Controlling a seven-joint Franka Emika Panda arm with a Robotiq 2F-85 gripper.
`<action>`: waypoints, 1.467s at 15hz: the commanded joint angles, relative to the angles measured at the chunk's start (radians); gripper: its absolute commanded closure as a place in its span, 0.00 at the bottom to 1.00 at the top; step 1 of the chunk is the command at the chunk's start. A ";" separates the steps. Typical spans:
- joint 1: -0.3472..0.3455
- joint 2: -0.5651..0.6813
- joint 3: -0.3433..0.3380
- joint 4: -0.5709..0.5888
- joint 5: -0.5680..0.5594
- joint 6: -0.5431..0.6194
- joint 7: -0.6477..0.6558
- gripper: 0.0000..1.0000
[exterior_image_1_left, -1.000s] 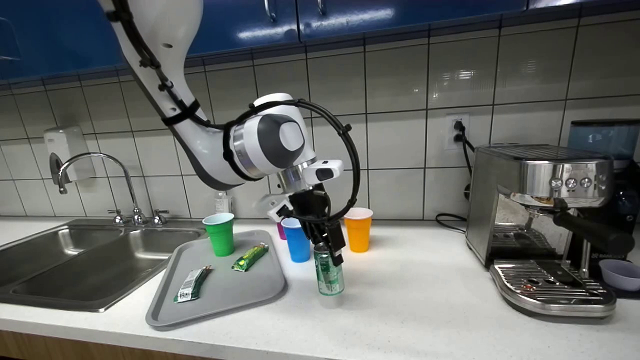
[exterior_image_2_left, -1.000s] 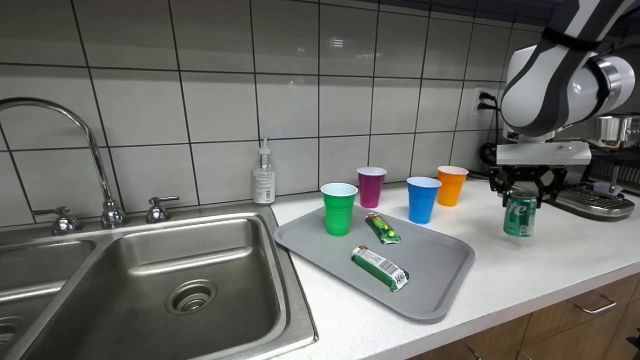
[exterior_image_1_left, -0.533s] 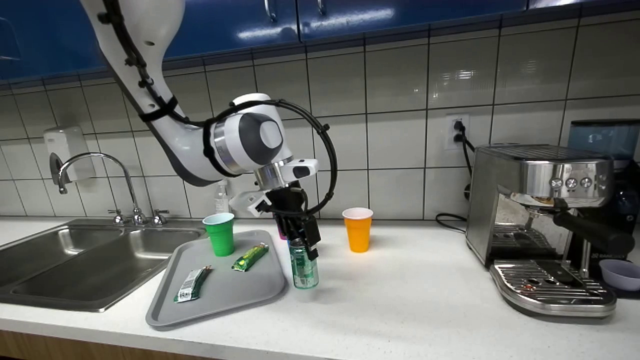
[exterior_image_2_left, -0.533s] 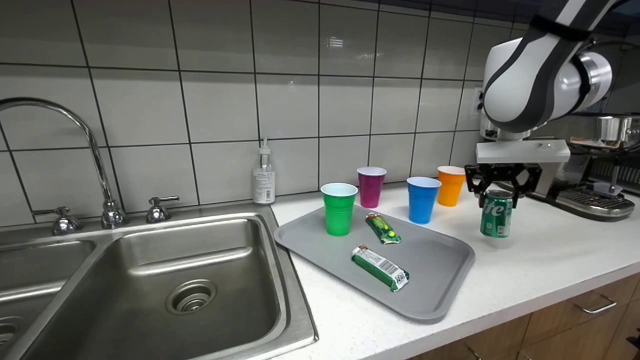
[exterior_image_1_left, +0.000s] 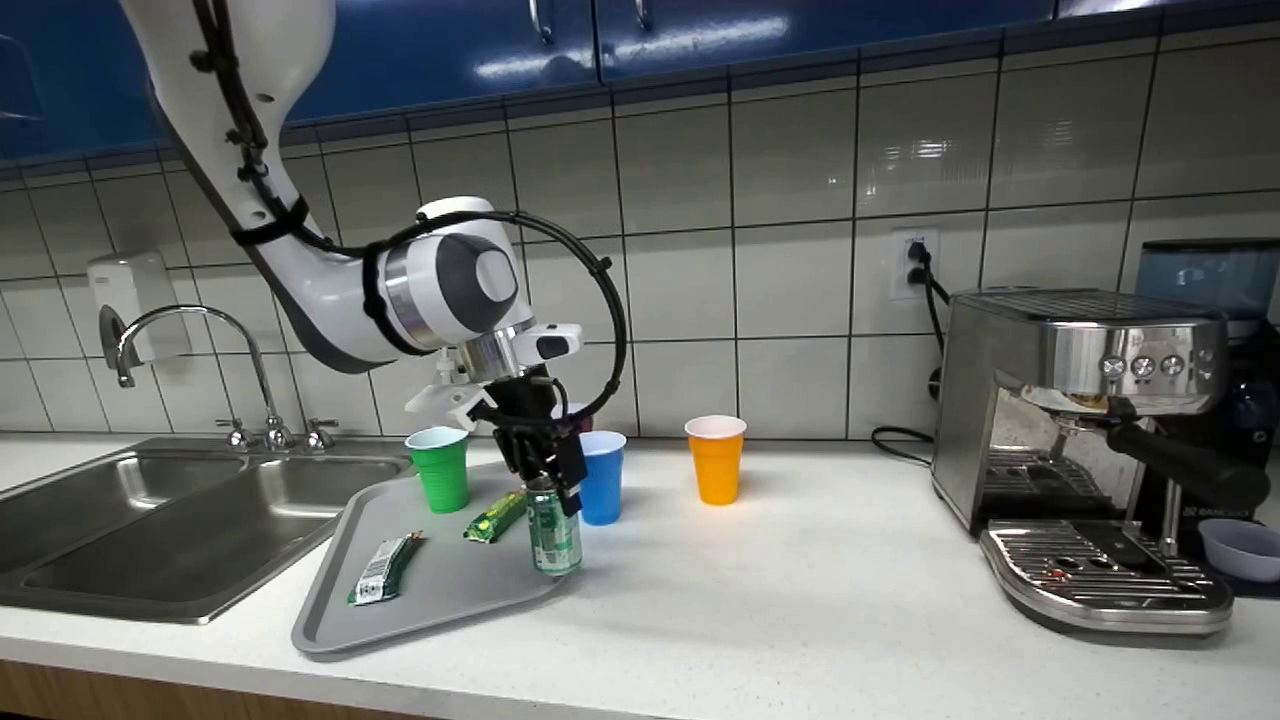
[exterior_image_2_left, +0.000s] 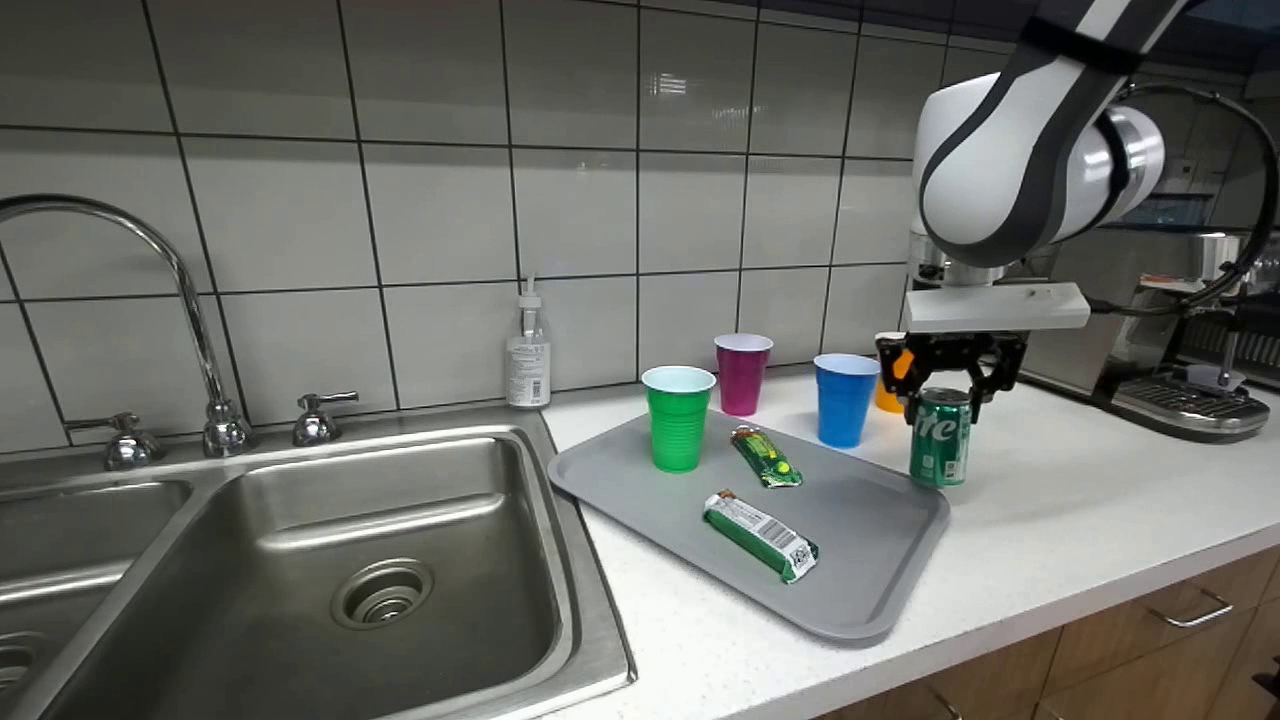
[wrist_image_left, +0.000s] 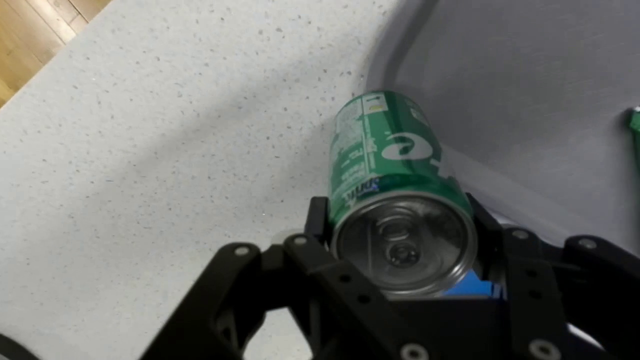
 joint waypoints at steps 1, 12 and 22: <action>-0.027 -0.040 0.066 -0.004 0.014 -0.038 -0.059 0.61; -0.008 -0.019 0.161 0.000 0.029 -0.026 -0.096 0.61; 0.008 0.006 0.169 0.001 0.014 -0.013 -0.078 0.61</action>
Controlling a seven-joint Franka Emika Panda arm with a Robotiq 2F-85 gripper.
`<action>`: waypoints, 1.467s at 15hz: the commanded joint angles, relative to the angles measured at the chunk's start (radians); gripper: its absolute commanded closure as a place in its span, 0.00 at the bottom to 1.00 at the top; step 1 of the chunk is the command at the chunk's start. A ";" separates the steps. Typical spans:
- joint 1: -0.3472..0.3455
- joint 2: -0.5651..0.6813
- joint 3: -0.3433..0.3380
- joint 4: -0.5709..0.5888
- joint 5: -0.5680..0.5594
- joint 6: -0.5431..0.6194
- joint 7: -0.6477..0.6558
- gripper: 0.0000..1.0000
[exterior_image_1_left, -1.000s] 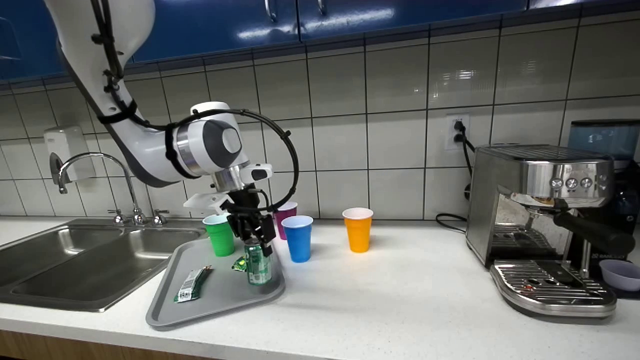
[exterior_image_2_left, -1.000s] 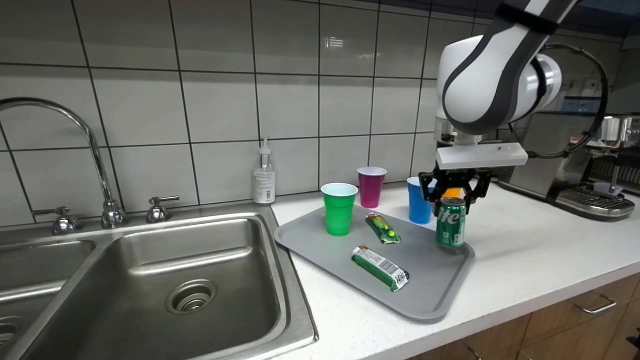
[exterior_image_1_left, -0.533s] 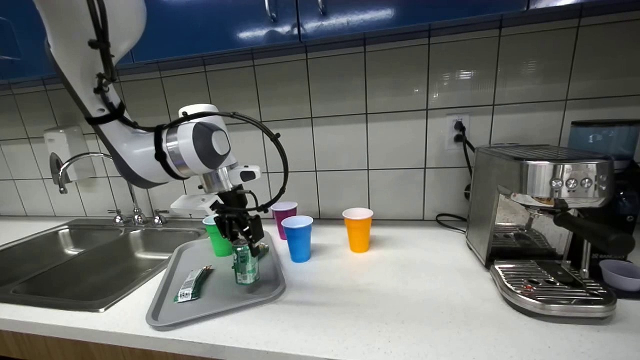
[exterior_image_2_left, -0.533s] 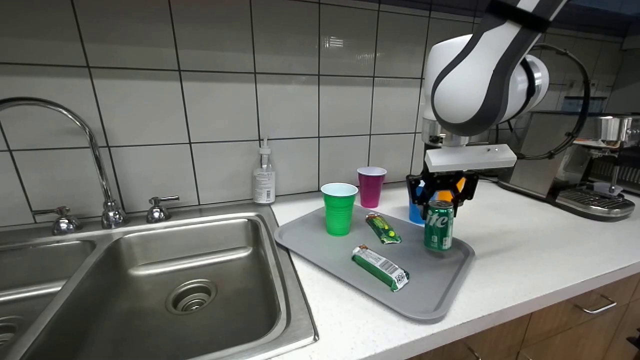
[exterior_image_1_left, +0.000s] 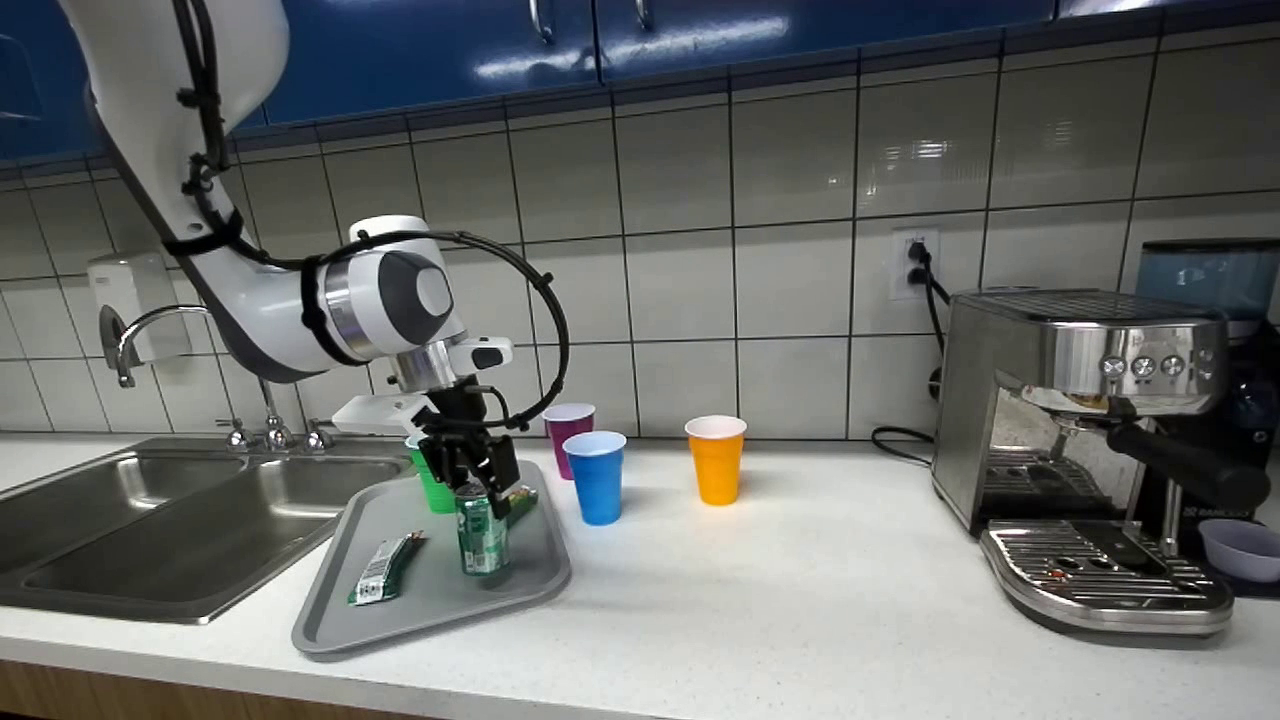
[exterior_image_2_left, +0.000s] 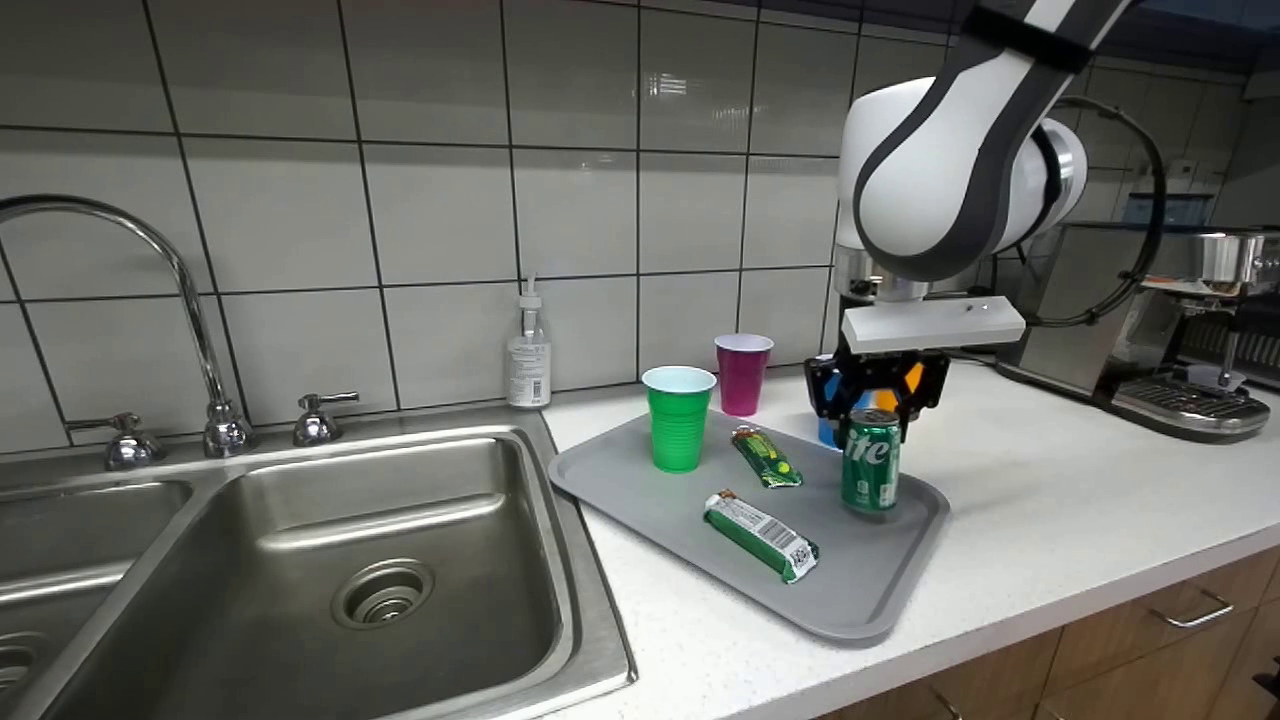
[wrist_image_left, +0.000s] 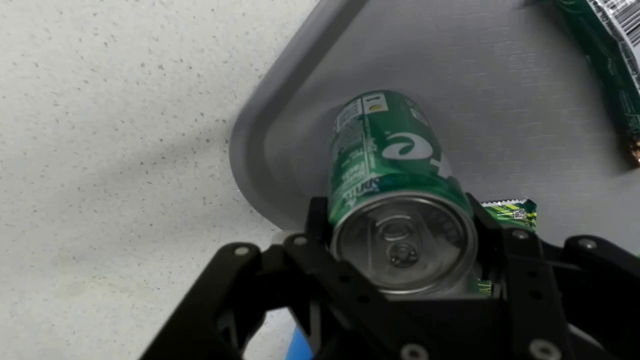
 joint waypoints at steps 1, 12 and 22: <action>0.001 -0.007 0.006 0.001 0.000 -0.007 -0.012 0.61; 0.004 -0.024 0.006 -0.006 0.006 -0.005 -0.013 0.00; -0.009 -0.094 0.019 -0.018 0.013 0.005 -0.014 0.00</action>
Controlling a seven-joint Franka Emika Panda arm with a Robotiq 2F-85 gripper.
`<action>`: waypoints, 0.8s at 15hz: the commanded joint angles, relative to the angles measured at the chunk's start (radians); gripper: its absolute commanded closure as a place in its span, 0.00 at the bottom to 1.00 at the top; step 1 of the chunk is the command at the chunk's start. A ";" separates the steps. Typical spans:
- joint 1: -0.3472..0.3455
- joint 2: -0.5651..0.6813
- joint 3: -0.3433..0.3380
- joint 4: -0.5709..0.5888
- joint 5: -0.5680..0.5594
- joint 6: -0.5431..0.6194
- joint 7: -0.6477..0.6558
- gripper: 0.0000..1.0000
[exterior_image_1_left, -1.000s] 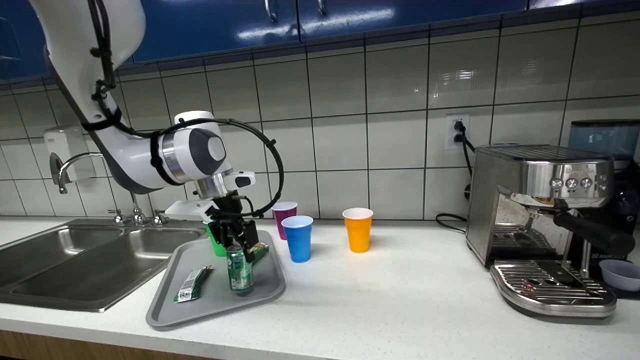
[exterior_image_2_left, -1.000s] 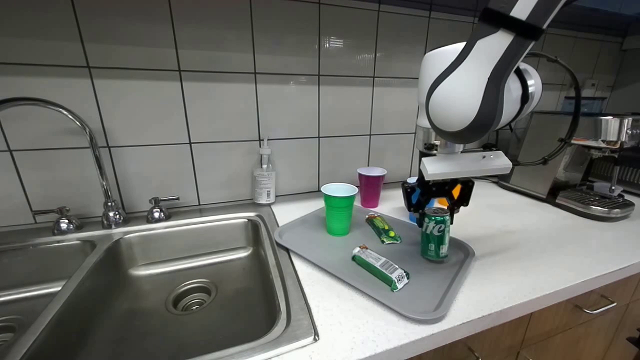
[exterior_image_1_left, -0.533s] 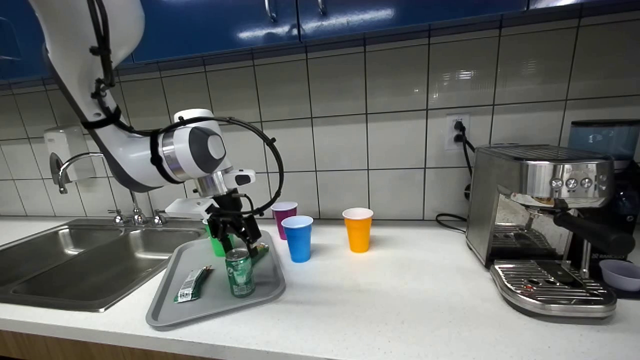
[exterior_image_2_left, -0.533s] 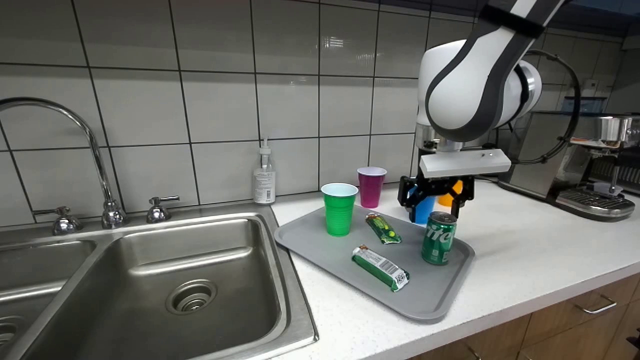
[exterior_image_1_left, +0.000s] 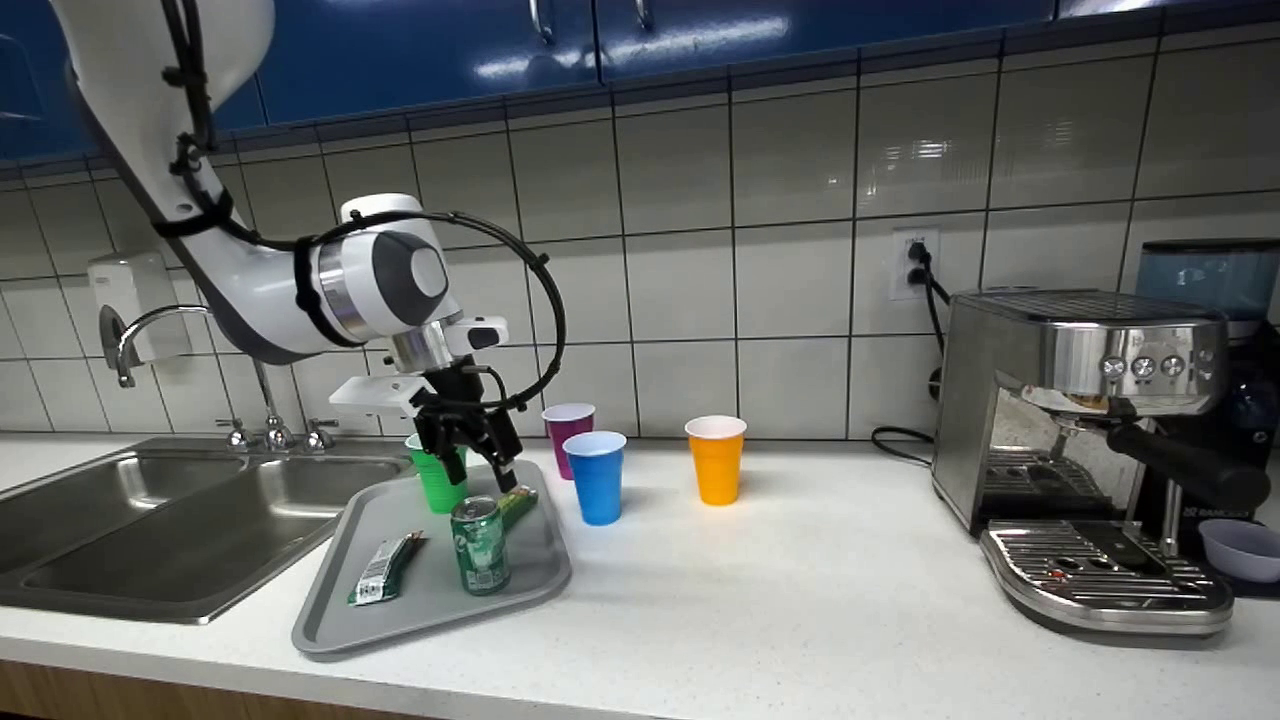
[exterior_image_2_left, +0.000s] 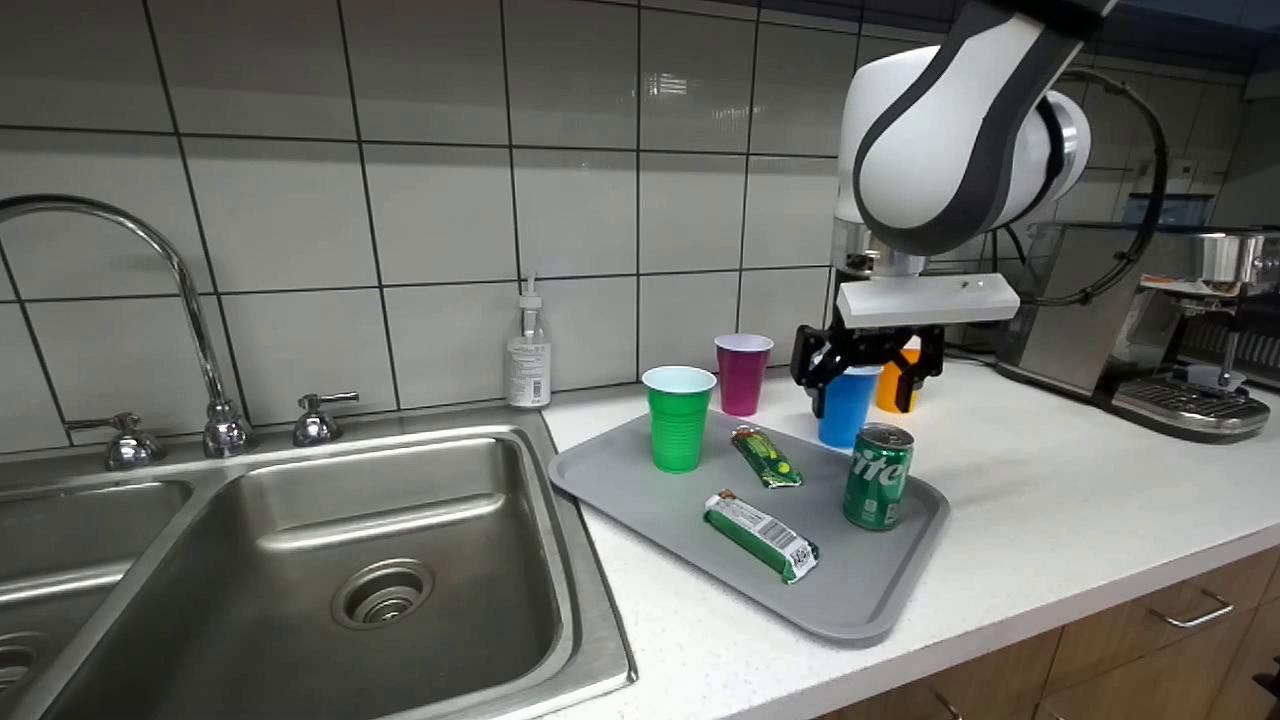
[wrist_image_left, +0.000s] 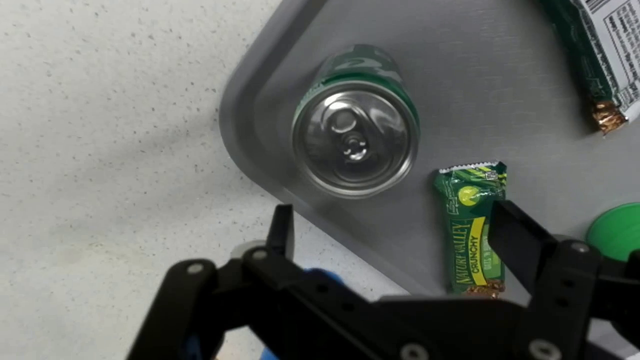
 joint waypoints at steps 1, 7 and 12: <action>-0.013 -0.057 0.018 -0.023 0.011 0.002 -0.012 0.00; -0.018 -0.107 0.037 -0.037 0.012 0.002 -0.012 0.00; -0.025 -0.094 0.055 -0.016 -0.002 -0.002 0.000 0.00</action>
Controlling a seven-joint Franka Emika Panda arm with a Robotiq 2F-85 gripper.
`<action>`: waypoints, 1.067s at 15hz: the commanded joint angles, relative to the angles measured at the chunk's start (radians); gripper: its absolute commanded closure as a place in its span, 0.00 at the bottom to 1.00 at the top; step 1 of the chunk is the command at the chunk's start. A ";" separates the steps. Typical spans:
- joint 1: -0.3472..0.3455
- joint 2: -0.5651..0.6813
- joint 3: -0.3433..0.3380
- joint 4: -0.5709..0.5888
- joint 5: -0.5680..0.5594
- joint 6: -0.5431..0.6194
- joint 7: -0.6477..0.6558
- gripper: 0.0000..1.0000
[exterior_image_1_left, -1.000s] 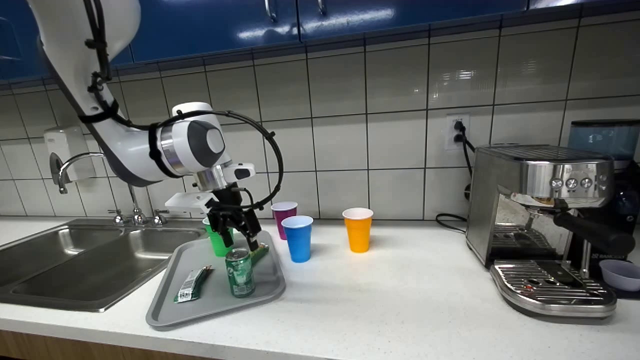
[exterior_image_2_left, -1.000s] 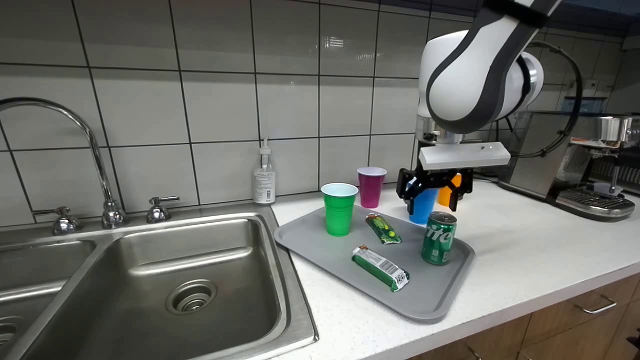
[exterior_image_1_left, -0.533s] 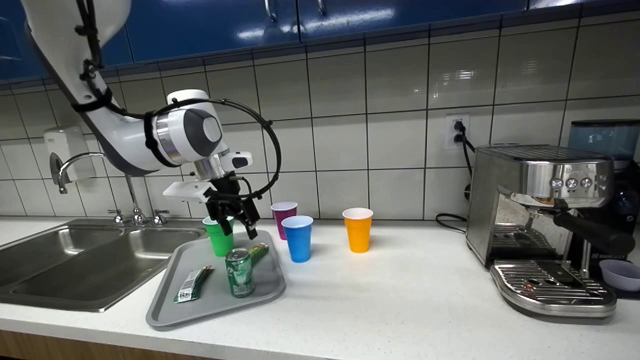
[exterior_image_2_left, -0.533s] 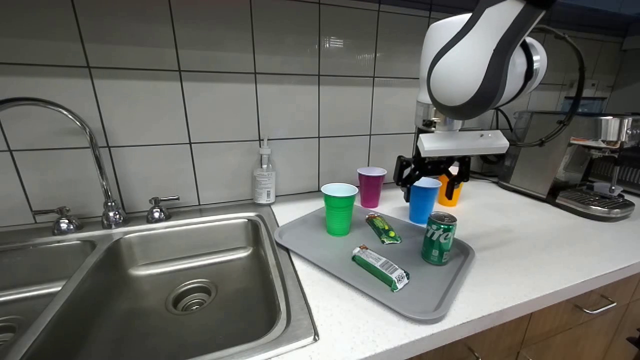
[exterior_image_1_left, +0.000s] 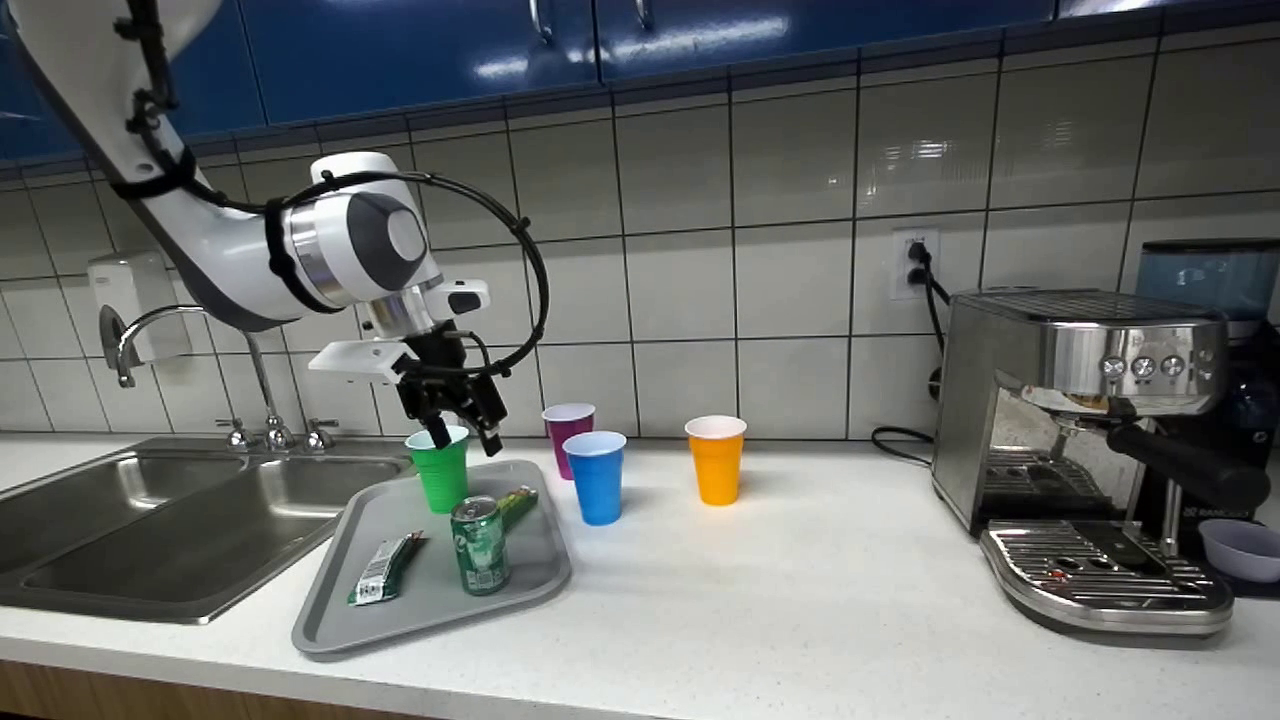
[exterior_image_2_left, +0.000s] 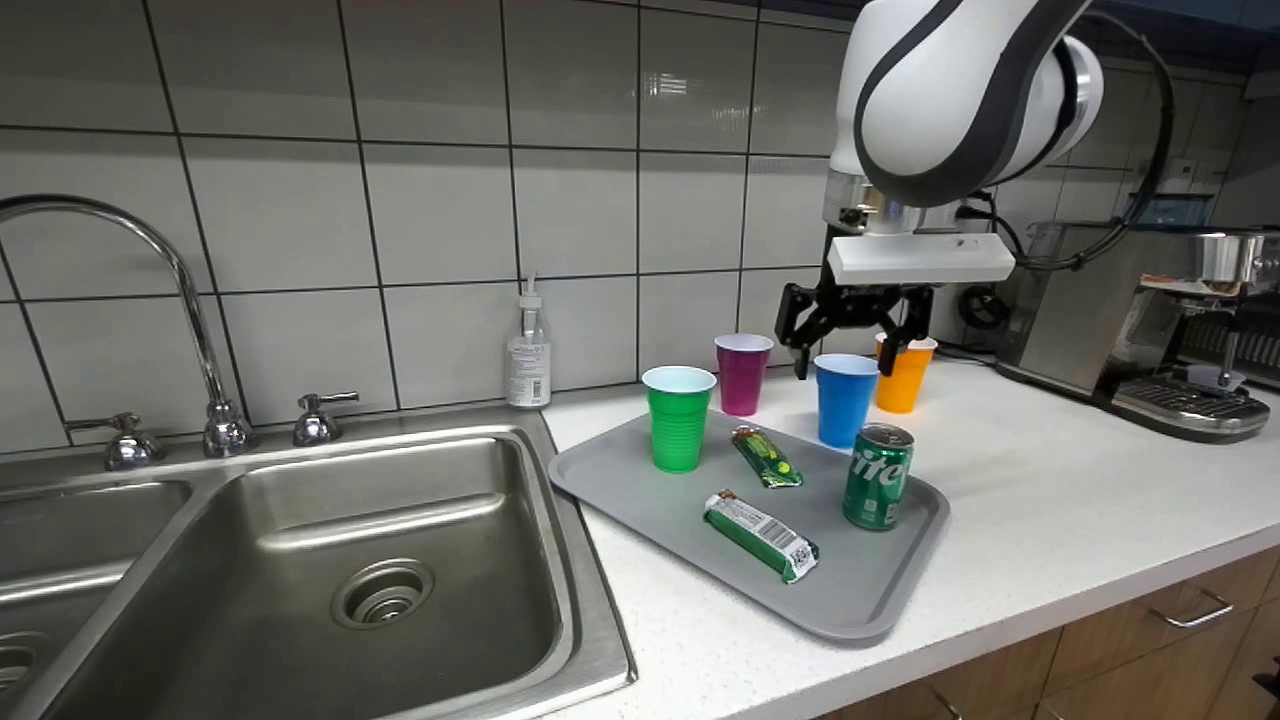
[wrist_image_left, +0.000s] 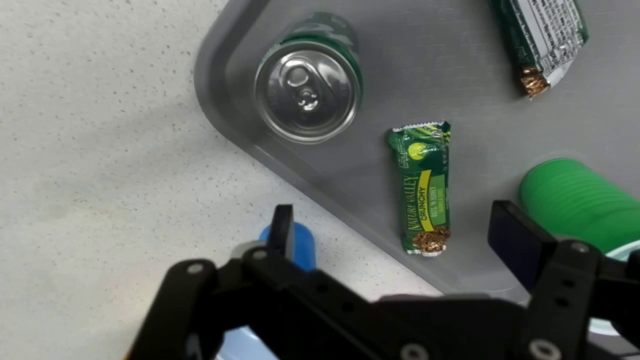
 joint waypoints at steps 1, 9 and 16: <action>-0.026 -0.011 0.029 -0.004 -0.002 -0.003 0.000 0.00; -0.030 -0.030 0.038 -0.018 -0.002 -0.003 -0.001 0.00; -0.030 -0.030 0.038 -0.018 -0.002 -0.003 -0.001 0.00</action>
